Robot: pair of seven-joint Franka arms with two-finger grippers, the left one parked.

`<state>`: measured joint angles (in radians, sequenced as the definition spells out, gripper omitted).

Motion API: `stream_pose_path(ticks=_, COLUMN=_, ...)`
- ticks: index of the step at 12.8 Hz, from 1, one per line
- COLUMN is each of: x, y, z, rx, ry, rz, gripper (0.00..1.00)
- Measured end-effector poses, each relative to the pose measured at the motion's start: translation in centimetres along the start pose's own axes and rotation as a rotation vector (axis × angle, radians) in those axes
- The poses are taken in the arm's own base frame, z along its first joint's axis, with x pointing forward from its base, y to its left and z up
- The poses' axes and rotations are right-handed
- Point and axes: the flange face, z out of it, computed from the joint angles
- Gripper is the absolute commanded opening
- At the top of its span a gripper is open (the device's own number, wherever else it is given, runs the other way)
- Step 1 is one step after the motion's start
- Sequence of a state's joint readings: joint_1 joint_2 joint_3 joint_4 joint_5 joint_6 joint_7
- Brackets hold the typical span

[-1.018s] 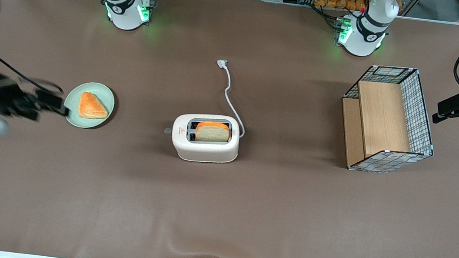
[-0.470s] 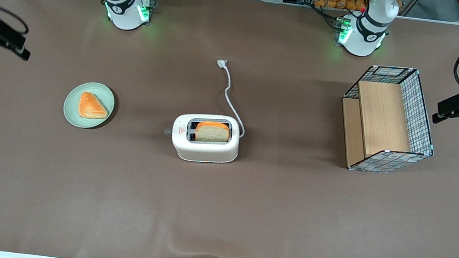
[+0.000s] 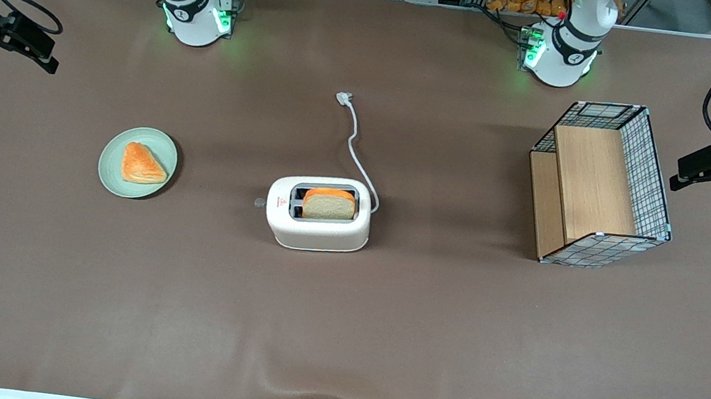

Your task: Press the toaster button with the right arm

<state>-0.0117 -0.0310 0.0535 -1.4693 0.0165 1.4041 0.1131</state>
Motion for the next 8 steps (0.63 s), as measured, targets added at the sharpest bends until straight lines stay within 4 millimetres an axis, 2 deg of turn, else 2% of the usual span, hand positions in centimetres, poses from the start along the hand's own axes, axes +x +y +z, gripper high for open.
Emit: stream_pose_path(ticks=8, x=0.49, y=0.59, z=0.13, rx=0.0, ry=0.002, rz=0.013, gripper=1.0)
